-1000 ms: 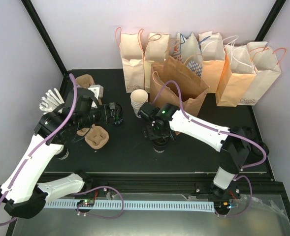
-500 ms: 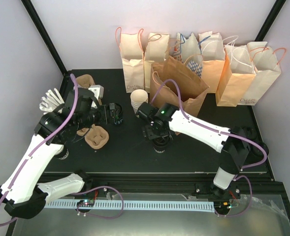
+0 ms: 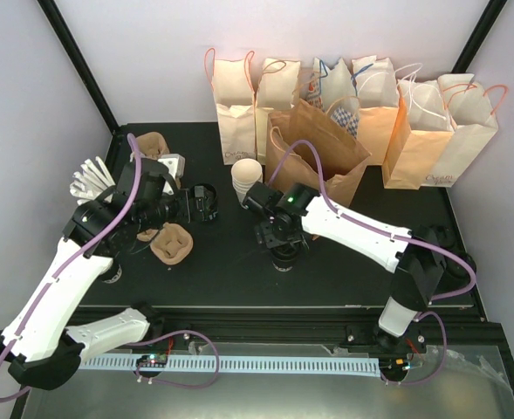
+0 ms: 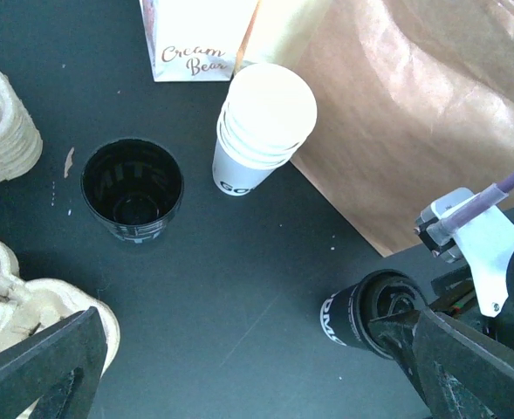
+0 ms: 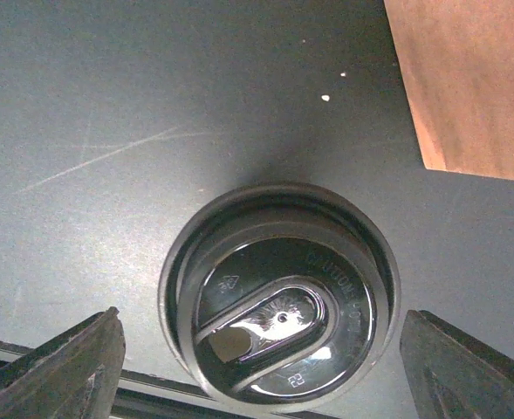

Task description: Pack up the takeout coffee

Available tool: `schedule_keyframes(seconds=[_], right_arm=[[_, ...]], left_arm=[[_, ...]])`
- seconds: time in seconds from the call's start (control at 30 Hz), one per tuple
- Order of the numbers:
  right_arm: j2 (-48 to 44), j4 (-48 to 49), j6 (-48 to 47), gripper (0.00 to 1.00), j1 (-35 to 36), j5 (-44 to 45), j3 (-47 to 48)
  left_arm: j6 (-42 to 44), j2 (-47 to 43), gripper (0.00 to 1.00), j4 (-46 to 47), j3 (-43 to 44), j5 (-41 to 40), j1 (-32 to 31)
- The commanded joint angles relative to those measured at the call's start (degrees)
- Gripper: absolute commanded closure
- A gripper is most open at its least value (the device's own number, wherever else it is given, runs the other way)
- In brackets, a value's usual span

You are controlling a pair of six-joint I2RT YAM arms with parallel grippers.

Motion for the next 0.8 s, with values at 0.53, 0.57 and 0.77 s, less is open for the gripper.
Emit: schedule_keyframes(seconds=[0.53, 0.57, 0.77], right_arm=[[2.5, 1.3, 0.0, 0.16, -0.2, -0.7, -3.8], [2.6, 1.1, 0.0, 0.16, -0.2, -0.3, -3.8], [3.1, 0.6, 0.2, 0.25, -0.2, 0.7, -2.9]], left_arm=[[-1.1, -1.3, 0.01, 1.9, -1.5, 2.0, 0.9], [-1.1, -1.3, 0.01, 1.9, -1.6, 1.9, 1.0], [-0.7, -1.5, 0.01, 1.8, -1.7, 2.1, 1.2]])
